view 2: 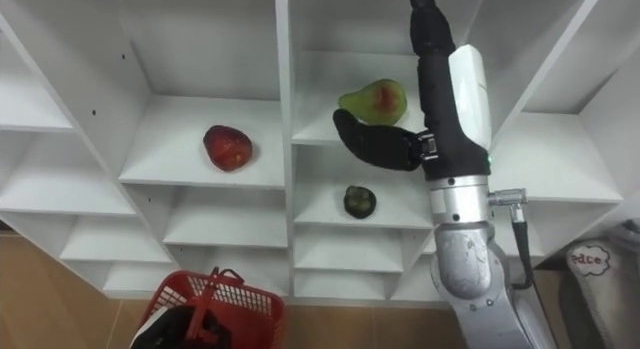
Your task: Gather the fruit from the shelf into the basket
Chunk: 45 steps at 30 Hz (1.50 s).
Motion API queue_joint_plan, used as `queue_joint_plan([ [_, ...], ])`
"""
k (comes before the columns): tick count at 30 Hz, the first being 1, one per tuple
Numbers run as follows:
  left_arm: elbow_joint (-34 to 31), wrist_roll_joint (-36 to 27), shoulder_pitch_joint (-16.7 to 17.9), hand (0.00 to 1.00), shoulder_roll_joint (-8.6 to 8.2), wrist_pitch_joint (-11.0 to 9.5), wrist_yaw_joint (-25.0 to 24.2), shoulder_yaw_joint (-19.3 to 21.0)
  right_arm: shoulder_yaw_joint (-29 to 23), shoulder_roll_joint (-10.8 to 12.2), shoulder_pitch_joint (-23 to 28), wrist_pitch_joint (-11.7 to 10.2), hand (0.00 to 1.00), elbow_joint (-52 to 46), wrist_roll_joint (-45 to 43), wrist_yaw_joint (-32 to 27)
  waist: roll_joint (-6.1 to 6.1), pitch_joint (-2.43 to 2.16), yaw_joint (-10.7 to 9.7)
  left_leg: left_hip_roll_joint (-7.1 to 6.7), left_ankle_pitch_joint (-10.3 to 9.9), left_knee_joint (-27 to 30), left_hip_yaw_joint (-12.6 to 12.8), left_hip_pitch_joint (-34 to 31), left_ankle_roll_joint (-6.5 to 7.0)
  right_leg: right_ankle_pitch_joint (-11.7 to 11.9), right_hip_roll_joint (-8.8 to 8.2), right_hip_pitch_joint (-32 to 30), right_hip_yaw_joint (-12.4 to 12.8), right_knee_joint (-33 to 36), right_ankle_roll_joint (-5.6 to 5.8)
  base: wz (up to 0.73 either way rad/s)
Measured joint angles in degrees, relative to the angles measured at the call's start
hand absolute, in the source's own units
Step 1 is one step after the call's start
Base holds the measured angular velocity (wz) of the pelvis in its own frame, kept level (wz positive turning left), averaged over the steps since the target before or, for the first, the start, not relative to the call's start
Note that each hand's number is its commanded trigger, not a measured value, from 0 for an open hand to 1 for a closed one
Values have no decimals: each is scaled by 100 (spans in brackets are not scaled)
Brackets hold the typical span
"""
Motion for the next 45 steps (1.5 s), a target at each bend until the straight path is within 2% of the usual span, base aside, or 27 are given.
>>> queue_joint_plan([
  [7,-4,95,-67,100,-7,26,-10,0,-40,-5,-87,4,0,93,387,163,30,-15,-1,3,0,0,-6,10,0,1,-2,22,-20,2,-1,0],
  [12,10,129,-129,100,-6,56,-15,-2,-34,-73,-206,19,0,629,910,445,33,-13,12,5,1,7,-12,12,0,5,-5,26,-35,6,-9,0],
  [15,26,129,-129,100,-6,116,-11,-6,-29,-105,-274,143,0,746,1059,520,28,-10,11,4,1,7,-12,10,0,5,-5,23,-35,3,-9,0],
  [21,33,134,-127,100,-6,154,8,-32,-24,-106,-346,153,0,1098,1070,628,-14,15,28,3,1,0,-37,15,0,5,-6,30,-39,0,-8,0],
  [23,33,137,-127,100,-6,160,9,-29,-24,-105,-392,266,0,1213,1070,700,-26,23,29,0,1,-2,-46,5,0,5,-9,24,-44,-2,-8,0],
  [33,-13,250,-167,100,-7,182,21,9,-25,-105,-412,368,0,1307,1074,1162,-35,17,96,0,1,-16,-65,2,0,8,1,26,-51,-69,-6,0],
  [45,-19,394,-184,100,-7,182,22,19,-26,-98,-466,407,0,1395,1059,1380,-34,11,183,-1,1,-12,-74,-3,0,8,-1,64,-61,-77,-6,0],
])
